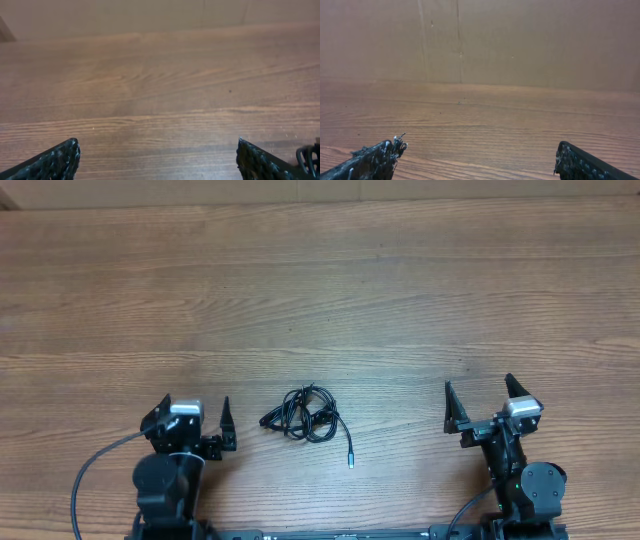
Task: Untangle cables
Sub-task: 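Move the left gripper forward and over the tangled black cable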
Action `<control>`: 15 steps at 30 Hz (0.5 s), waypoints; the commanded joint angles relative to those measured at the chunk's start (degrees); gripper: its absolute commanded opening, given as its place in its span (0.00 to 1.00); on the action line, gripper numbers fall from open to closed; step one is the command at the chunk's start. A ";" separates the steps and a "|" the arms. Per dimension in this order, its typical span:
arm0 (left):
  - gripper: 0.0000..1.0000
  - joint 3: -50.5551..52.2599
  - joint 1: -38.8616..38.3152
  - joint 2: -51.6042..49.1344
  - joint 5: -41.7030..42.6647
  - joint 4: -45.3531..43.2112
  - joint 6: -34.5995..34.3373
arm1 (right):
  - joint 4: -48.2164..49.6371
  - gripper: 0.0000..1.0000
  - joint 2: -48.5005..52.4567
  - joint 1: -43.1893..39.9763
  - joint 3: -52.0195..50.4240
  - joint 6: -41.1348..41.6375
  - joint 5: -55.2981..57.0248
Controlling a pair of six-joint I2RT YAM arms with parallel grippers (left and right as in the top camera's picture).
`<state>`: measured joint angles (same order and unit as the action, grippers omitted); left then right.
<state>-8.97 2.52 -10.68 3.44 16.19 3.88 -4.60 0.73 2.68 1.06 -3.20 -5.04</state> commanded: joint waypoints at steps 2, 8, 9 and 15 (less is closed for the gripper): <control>1.00 -5.38 0.46 -6.56 2.60 1.01 1.90 | 0.17 1.00 -0.57 -0.17 -0.59 -0.02 0.68; 1.00 -12.50 0.46 -17.33 3.34 3.17 1.90 | 0.17 1.00 -0.57 -0.17 -0.59 0.00 0.68; 1.00 -14.16 0.46 -19.26 4.26 3.85 1.90 | 0.17 1.00 -0.57 -0.17 -0.59 -0.02 0.68; 1.00 -24.06 0.46 -29.46 5.51 9.90 1.95 | 0.17 1.00 -0.57 -0.17 -0.59 -0.02 0.68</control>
<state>-28.67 2.52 -37.19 7.49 24.99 4.71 -4.56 0.73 2.66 1.06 -3.22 -5.06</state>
